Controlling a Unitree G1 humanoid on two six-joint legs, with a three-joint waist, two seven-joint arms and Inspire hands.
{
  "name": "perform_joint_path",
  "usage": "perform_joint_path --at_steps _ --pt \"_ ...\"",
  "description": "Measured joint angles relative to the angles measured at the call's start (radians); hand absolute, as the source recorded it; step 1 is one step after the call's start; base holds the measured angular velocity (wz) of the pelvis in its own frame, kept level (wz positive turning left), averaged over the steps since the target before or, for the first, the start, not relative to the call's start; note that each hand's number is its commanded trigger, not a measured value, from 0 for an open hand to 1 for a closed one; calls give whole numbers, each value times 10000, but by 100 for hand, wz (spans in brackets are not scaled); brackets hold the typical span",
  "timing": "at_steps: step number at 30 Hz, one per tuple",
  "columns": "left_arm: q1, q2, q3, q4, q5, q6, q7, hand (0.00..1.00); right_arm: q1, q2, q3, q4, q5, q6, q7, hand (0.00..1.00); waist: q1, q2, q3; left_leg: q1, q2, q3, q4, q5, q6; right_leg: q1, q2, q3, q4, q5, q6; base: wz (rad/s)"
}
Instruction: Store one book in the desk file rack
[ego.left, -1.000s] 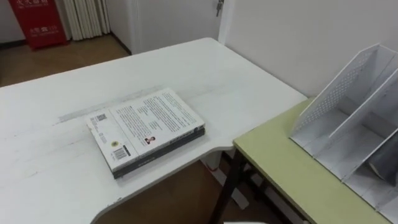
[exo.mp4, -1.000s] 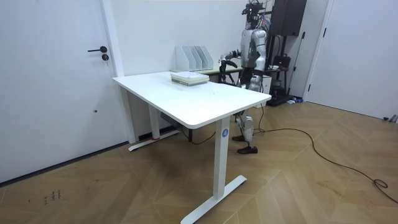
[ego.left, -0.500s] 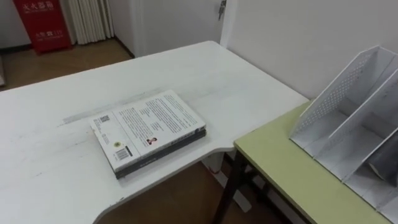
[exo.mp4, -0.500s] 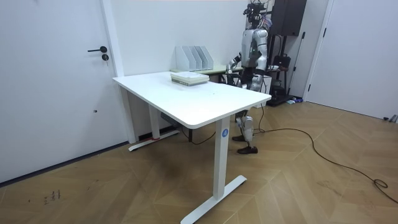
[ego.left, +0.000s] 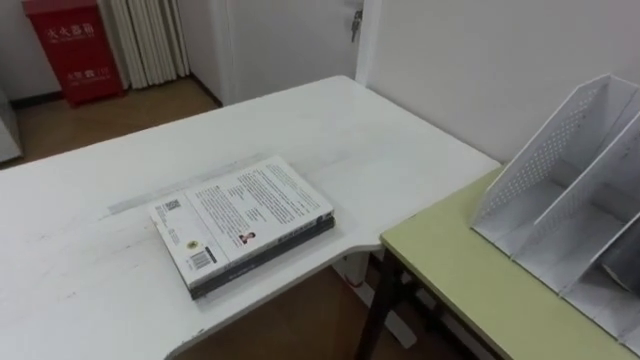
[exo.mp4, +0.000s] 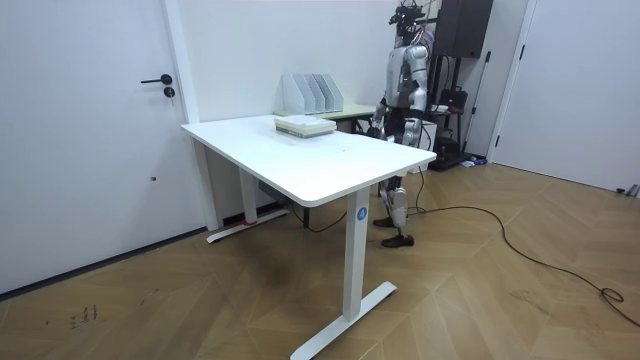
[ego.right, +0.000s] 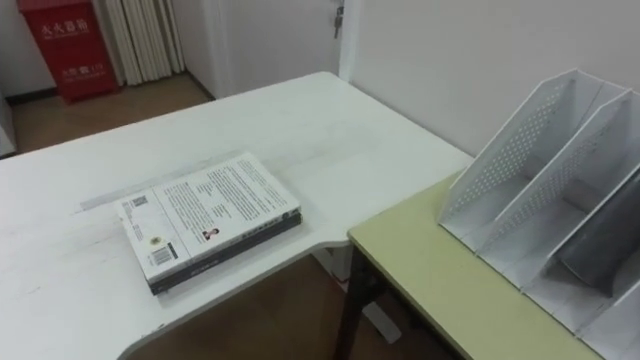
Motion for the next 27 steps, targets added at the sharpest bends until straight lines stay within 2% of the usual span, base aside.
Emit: perform_joint_path --at_steps 1,5,8,10,12,13,16,20,23,27 --pt "96 -88 197 61 -3 3 243 0 -16 129 -168 219 185 -20 -542 0 -54 2 -38 40 1 9 0 0 0 10 7 -7 -6 -2 0 0" --pt "360 -270 657 66 464 26 901 0 -34 495 -494 848 776 -205 -2130 0 -314 9 -31 117 4 3 -75 0 -1 49 23 27 -32 -18 5 1" --pt "456 -361 998 49 1659 122 1512 0 -42 610 -663 1171 821 -229 -3278 0 -368 39 3 350 -22 14 -189 0 -1 239 18 112 -49 -41 35 -7" --pt "420 -387 1005 8 2912 293 2026 0 -58 601 -732 1521 604 -245 -4092 0 -700 -40 -38 376 -107 -13 -172 0 1 345 -60 42 -15 -161 108 24" --pt "422 -421 958 -101 3377 376 2326 0 37 546 -537 1881 85 -69 -4638 0 -838 -62 -48 416 -156 3 -146 1 2 397 -130 -30 3 -217 154 16" --pt "411 -417 850 -117 3455 398 2401 0 84 540 -425 1992 -116 52 -4798 0 -838 -63 -48 460 -166 0 -145 0 2 397 -138 -11 19 -218 158 -4" --pt "401 -412 257 -104 3707 506 2725 0 339 694 157 2189 -1017 724 -4957 0 -901 -69 -47 489 -170 0 -150 -1 3 372 -146 150 181 -219 160 -21" --pt "332 -424 -329 -70 3917 496 2761 0 308 889 266 2191 -1823 819 -4947 0 -1110 -70 -37 500 -161 16 -154 0 4 257 -134 325 353 -237 138 -13" --pt "302 -423 -336 -74 4387 490 2744 0 136 962 281 2210 -2208 798 -4942 0 -1199 -87 -30 559 -164 11 -155 -1 4 228 -131 386 360 -243 141 -6" --pt "377 -402 -513 -77 4847 736 2668 0 -23 1030 284 2216 -2524 847 -4906 0 -1230 -112 -19 633 -169 -2 -169 -1 5 256 -138 386 366 -269 153 1"
